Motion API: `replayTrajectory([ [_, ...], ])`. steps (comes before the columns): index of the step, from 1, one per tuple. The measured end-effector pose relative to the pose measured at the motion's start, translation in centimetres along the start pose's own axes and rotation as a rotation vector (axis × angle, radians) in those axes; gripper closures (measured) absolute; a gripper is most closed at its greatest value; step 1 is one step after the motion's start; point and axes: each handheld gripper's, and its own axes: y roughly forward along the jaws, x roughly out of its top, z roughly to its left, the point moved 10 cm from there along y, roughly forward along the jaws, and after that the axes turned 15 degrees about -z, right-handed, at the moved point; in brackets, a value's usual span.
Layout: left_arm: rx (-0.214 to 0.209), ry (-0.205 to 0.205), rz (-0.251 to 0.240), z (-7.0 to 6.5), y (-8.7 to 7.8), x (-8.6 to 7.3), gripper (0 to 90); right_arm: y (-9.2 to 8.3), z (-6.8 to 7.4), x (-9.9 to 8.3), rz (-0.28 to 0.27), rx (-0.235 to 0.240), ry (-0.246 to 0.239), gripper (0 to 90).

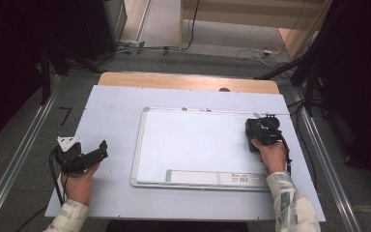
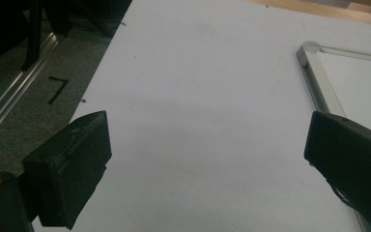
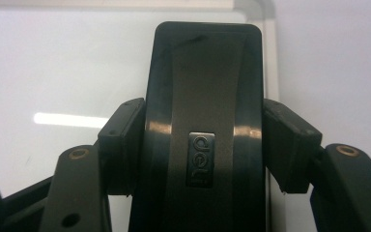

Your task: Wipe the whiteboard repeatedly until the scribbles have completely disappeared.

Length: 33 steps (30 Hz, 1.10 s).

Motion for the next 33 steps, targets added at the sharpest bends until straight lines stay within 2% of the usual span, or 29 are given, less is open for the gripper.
replayTrajectory([
  [4, 0.000, 0.001, 0.000, -0.2, 0.1, 0.0, 3.3, 1.1, 0.4, 0.9, -0.014, -0.015, 0.005, 36.0],
  [7, -0.003, 0.009, 0.003, -0.3, 0.3, -0.1, 3.3, 1.3, 1.2, 1.0, -0.024, -0.010, -0.018, 36.2],
  [14, -0.013, 0.012, 0.003, -0.8, 0.4, -0.1, 3.3, 0.8, 4.5, 0.4, -0.037, 0.037, -0.102, 36.6],
  [15, -0.013, 0.011, 0.002, -0.8, 0.5, -0.1, 3.3, 0.8, 4.6, 0.4, -0.044, 0.029, -0.104, 36.8],
  [17, -0.014, 0.012, 0.002, -0.8, 0.5, -0.1, 3.3, 0.7, 4.6, 0.3, -0.041, 0.028, -0.076, 36.4],
  [20, -0.016, 0.013, 0.004, -0.7, 0.5, 0.0, 3.3, 0.6, 4.7, -0.2, -0.043, 0.003, -0.103, 34.3],
  [33, -0.016, 0.011, 0.002, -0.8, 0.6, 0.0, 3.3, 0.3, 4.6, -0.5, -0.059, 0.022, -0.078, 36.9],
])
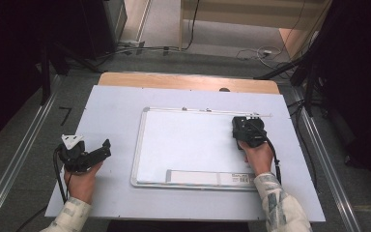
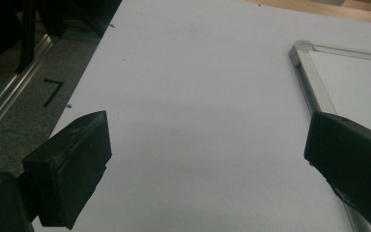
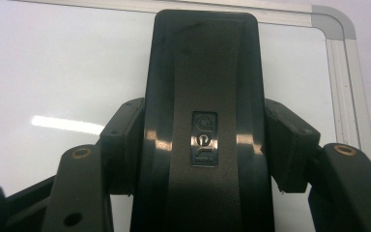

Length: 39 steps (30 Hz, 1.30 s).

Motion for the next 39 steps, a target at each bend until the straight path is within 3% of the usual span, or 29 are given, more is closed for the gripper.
replayTrajectory([
  [7, -0.001, 0.000, 0.000, 0.0, 0.0, 0.1, 3.3, -0.6, 0.0, 0.0, 0.001, 0.010, 0.015, 36.8],
  [10, -0.003, 0.001, -0.001, -0.1, 0.0, 0.1, 3.3, -1.5, 0.1, 0.7, -0.036, 0.022, 0.018, 36.8],
  [17, -0.009, 0.006, -0.001, -0.5, 0.1, 0.1, 3.3, -3.0, -0.1, 0.6, -0.051, 0.035, 0.023, 36.7],
  [39, -0.013, 0.005, -0.008, -0.6, -0.1, 0.3, 3.3, -5.9, -2.4, -0.4, -0.071, 0.005, 0.056, 36.7],
])
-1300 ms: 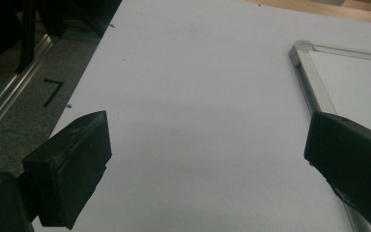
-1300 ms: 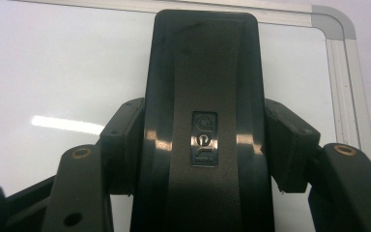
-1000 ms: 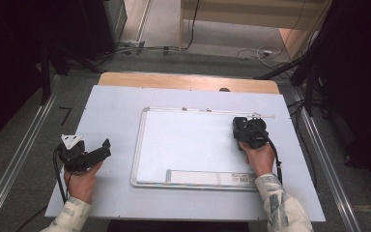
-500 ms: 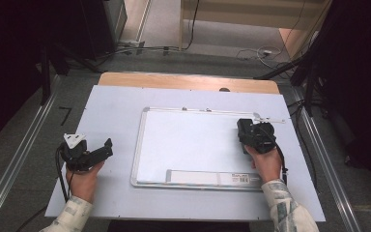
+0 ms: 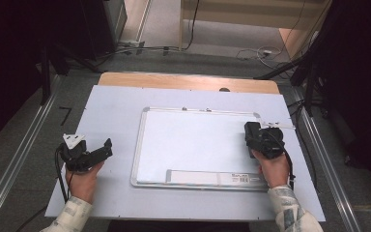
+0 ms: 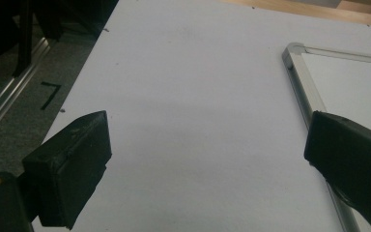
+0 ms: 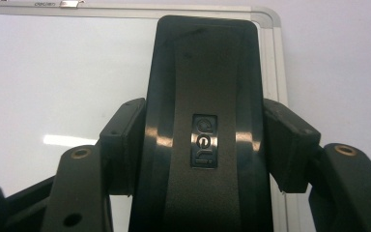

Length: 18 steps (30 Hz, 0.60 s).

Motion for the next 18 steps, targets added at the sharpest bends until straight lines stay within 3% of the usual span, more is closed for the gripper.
replayTrajectory([
  [12, 0.000, -0.005, -0.008, 0.1, -0.2, 0.2, 3.3, -1.5, -1.3, -1.1, 0.001, -0.033, 0.009, 36.7],
  [18, -0.001, -0.005, -0.007, 0.1, -0.2, 0.1, 3.3, -1.7, -1.1, -1.8, 0.009, -0.038, 0.000, 36.7],
])
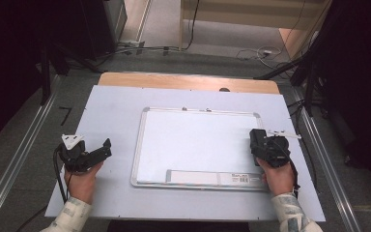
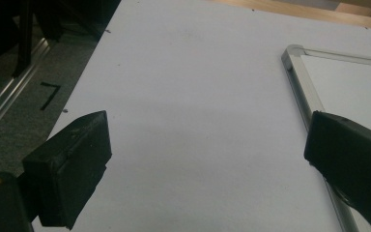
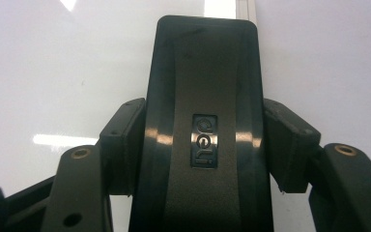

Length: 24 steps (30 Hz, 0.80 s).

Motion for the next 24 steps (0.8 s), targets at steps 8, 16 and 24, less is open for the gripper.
replayTrajectory([
  [8, 0.002, 0.001, -0.001, 0.0, 0.0, 0.0, 3.4, 0.2, 0.2, -1.0, 0.016, -0.021, 0.001, 36.6],
  [16, 0.001, 0.003, 0.000, 0.0, -0.1, 0.0, 3.3, 0.9, 0.3, -2.3, 0.054, -0.048, -0.026, 36.6],
  [24, 0.002, 0.007, 0.004, 0.0, 0.0, -0.1, 3.3, 0.9, 0.4, -2.3, 0.047, -0.058, -0.008, 36.5],
])
